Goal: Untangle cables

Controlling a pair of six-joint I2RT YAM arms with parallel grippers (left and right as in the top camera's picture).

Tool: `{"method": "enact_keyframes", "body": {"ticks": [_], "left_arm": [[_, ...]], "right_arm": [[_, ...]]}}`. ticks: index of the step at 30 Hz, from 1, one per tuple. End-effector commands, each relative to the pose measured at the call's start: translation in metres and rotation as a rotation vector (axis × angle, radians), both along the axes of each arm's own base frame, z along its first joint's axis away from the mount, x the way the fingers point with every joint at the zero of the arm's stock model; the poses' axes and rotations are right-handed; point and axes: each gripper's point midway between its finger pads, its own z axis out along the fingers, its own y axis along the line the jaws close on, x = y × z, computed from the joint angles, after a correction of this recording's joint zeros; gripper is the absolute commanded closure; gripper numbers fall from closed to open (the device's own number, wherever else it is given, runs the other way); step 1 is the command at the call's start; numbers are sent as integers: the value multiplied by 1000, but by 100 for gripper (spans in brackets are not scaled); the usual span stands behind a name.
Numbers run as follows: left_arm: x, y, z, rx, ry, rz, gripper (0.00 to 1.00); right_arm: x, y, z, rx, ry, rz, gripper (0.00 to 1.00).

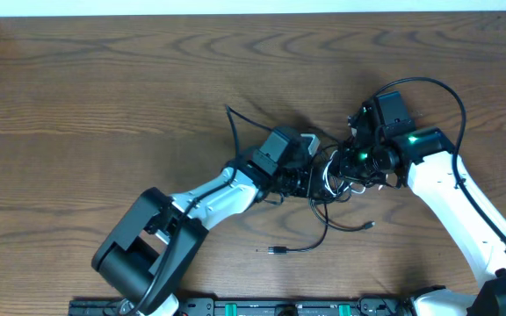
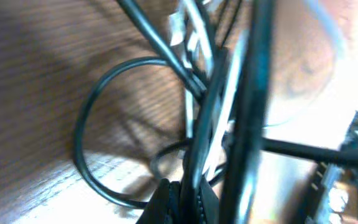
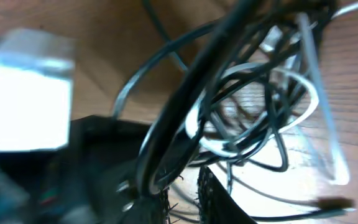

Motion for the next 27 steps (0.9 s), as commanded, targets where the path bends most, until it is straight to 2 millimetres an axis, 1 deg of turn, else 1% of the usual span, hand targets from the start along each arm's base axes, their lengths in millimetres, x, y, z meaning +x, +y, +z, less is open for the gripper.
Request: {"method": "enact_keyframes", "body": {"ticks": [1,5,9,10,13,14,17,20,21,25,27], "left_arm": [[-12,-2,36,-159,-13,-144,92],[-18,-1,61,-299,23,-224,92],[-22,3,94,-474,13,-331,92],[-24,6,108,-546,-10,-385,92],[-26,14,132,-654,-51,-470,92],[-24,17,136,-670,-58,-477,92],[-12,27,139,-675,-74,-445,93],[3,40,139,-672,-89,-398,92],[11,47,139,-670,-96,-371,92],[30,67,139,-664,-119,-304,92],[36,72,138,-658,-127,-279,92]], "right_arm": [[13,-10,-8,-78,-10,-55,87],[17,-9,-26,-89,29,-60,89],[24,-7,-56,-103,87,-80,89],[26,-6,-65,-107,102,-83,89],[25,-5,-80,-115,137,-80,90],[25,-6,-83,-120,144,-79,90],[27,-13,-86,-140,137,-79,88],[32,-33,-84,-171,131,-120,86],[32,-42,-85,-172,147,-147,87],[32,-70,-86,-172,183,-214,91],[34,-73,-84,-128,178,-189,92]]}}
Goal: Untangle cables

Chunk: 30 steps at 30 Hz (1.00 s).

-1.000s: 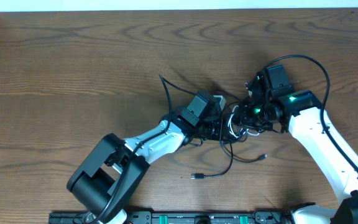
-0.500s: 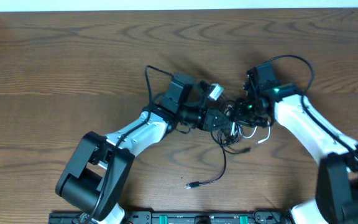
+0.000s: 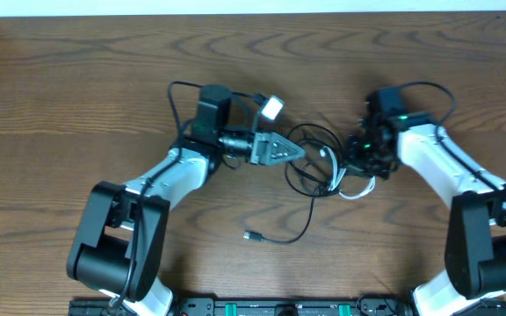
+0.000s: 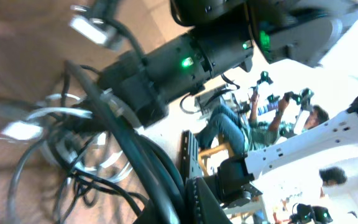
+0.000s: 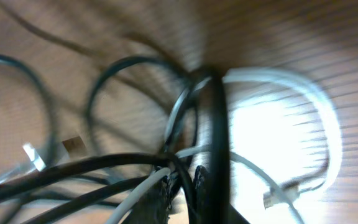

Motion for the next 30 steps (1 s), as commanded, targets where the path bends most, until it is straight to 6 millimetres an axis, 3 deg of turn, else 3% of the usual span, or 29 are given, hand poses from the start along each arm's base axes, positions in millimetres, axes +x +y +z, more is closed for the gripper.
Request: {"method": "enact_keyframes", "body": {"ticks": [1,4,9,14,17,19,22,25,27,30], "left_arm": [[7,17,20,-43,-44,6,92],[12,17,16,-21,-42,40,92],[18,13,4,26,-34,96,92],[25,13,-16,114,29,176,92],[25,13,-17,116,32,175,92],[25,13,-17,116,32,175,92],[24,13,-17,116,32,174,92],[24,13,-17,116,33,174,92],[24,12,-17,116,33,174,92],[24,12,-17,116,33,174,93]], "right_arm": [[5,-27,-4,-5,-12,12,91],[8,-19,11,136,-54,60,87],[7,-15,54,267,-152,102,80],[-16,-9,109,304,-272,187,59],[-28,0,141,332,-356,214,49],[-32,3,152,344,-359,168,48],[-35,12,157,365,-345,142,52],[-32,33,153,381,-355,201,51],[-29,50,143,376,-346,226,52],[-23,54,118,280,-289,180,53]]}}
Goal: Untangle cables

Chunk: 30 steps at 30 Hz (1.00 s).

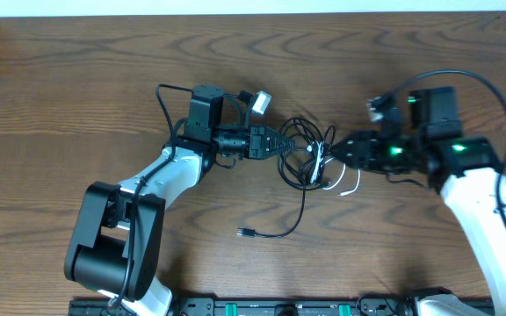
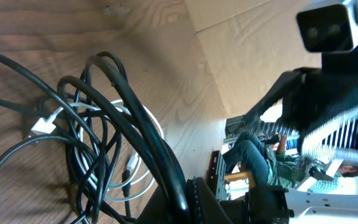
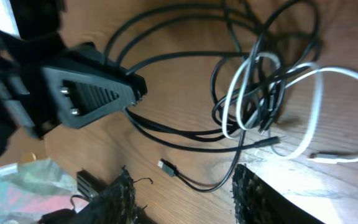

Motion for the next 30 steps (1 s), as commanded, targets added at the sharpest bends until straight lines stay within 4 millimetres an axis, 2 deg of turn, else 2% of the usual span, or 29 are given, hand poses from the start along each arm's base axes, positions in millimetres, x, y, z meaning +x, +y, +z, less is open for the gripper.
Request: {"method": "enact_keyframes", "body": {"ticks": [1,3,8,11,16,19,21,24,27,30], "left_arm": [[-1,0,9,-3,-31,3,92],[-1,0,9,-3,-31,3,92],[-1,0,9,-3,-31,4,92],[-1,0,9,-3,-31,3,92],[-1,0,9,-3,-31,3,92],[-1,0,9,-3,-31,3,92],[-1,0,9,-3,-31,3,92],[-1,0,9,-3,-31,3,92],[-1,0,9,-2,-31,4,92],[-1,0,9,-2,-31,4,92]], "right_arm": [[1,2,-41,-126,131,-100,53],[1,3,-55,-178,162,-117,52],[9,23,-81,-195,182,-79,52],[12,30,-98,-180,237,-87,57],[18,47,-108,-96,259,-44,60],[19,53,-110,-62,268,-25,67],[18,56,-109,-44,272,-15,82],[17,61,-104,-4,263,23,99],[12,70,-86,114,224,138,99],[5,79,-41,344,119,303,99]]}}
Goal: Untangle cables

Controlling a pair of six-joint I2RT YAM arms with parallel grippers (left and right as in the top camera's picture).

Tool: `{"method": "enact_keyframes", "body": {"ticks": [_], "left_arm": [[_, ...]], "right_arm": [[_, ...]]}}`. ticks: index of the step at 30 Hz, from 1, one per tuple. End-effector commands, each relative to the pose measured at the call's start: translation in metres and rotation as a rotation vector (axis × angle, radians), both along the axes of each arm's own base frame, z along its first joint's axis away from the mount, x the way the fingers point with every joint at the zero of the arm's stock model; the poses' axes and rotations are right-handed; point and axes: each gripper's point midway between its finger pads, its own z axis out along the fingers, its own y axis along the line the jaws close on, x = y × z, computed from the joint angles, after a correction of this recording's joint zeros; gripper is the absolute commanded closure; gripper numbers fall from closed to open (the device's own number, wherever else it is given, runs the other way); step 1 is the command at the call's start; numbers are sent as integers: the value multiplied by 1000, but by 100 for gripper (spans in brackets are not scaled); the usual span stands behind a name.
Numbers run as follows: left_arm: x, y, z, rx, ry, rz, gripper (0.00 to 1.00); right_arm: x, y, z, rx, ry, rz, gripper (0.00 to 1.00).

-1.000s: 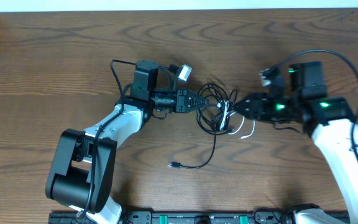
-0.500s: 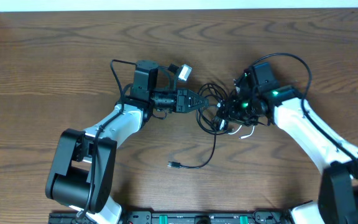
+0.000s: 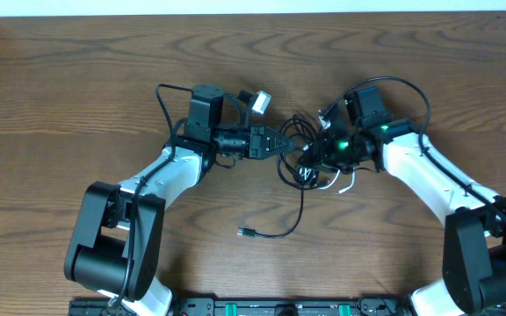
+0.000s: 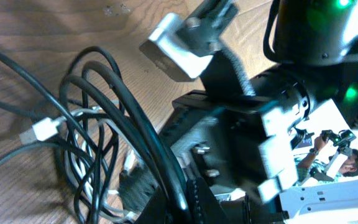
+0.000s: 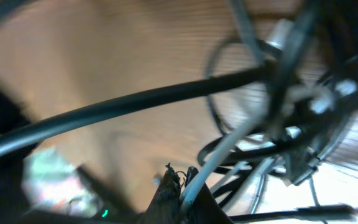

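Observation:
A knot of black and white cables (image 3: 299,168) lies at the table's middle. My left gripper (image 3: 279,145) is just left of it, shut on a thick black cable (image 4: 135,118) that runs between the fingers (image 4: 197,196). From the right, my right gripper (image 3: 309,158) reaches into the knot and is shut on a white cable (image 5: 229,149). In the left wrist view the right gripper (image 4: 166,186) sits right against the black loops. One black strand trails down to a loose plug (image 3: 246,233).
The wooden table (image 3: 77,79) ends at a white strip along the far side. A white cable end (image 3: 351,184) sticks out right of the knot. The arms' own wiring loops (image 3: 411,88) arch above the wrists.
My right gripper was open, just right of the knot. Now it is inside the knot and shut on the white cable. The left gripper and its black cable have not moved.
Both grippers were shut in the cables close together at the centre. Then the left was further left with its black cable and the knot looser. Then the right stood open, off the knot. Now it holds a white strand.

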Motion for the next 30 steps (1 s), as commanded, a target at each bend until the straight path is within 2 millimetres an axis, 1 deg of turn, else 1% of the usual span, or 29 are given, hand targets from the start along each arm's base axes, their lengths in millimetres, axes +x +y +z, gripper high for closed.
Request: {"method": "enact_keyframes", "body": {"ticks": [1,3,4,6,8,9,10,13,18,22,24,27,30], "left_arm": [[-2,0,9,-4,-31,1,92],[-2,0,9,-4,-31,1,92],[-2,0,9,-4,-31,1,92],[-2,0,9,-4,-31,1,92],[-2,0,9,-4,-31,1,92],[-2,0,9,-4,-31,1,92],[-2,0,9,-4,-31,1,92],[-2,0,9,-4,-31,1,92],[-2,0,9,-4,-31,1,92],[-2,0,9,-4,-31,1,93],[-2,0,9,-4,-31,1,92],[-2,0,9,-4,-31,1,92],[-2,0,9,-4,-31,1,92]], "right_arm": [[-15,16,68,396,-135,216,99],[-19,10,104,562,-224,278,99],[-22,3,126,648,-291,310,99],[-24,-6,145,705,-374,332,98],[-23,-13,154,696,-420,324,96],[-22,-16,158,692,-452,326,92],[-22,-17,163,689,-483,332,89],[-23,-20,178,682,-576,354,84],[-26,-22,214,685,-695,384,78],[-36,-22,251,723,-807,463,72],[-37,-22,266,719,-861,483,69],[-37,-22,281,711,-930,508,64],[-40,-22,294,705,-984,526,64]]}}
